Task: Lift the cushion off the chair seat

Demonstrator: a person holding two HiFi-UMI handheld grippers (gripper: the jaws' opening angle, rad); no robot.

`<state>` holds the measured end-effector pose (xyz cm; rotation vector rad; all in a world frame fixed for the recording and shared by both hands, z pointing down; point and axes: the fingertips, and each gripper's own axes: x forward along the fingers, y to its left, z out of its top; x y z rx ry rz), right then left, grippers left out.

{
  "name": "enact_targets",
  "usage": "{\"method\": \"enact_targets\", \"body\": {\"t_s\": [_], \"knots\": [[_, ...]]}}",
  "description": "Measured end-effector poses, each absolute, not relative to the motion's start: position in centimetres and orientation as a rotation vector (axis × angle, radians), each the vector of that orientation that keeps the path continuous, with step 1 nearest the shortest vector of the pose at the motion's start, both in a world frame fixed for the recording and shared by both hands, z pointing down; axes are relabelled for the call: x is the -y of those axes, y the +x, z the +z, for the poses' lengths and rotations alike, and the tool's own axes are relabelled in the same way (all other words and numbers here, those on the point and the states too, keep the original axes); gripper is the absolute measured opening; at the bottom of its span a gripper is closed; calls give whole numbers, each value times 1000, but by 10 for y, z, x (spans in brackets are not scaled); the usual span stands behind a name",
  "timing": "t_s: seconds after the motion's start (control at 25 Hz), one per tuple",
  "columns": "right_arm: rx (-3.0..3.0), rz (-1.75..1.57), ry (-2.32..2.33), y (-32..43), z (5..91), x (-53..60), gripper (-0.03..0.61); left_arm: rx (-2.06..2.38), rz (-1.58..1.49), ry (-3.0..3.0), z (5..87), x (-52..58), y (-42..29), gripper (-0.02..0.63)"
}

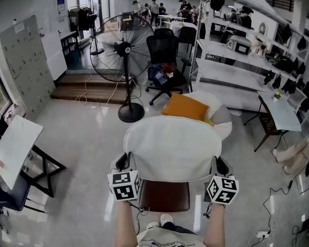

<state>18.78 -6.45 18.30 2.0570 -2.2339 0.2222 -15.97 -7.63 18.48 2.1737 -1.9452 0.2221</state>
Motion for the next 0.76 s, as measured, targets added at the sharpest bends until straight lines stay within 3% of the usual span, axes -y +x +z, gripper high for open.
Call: {"method": "enact_targets", "body": {"t_s": [0.76], "knots": [[2242,192,2063,183,179,67,55,1946,215,2196,182,79,-165,51]]}}
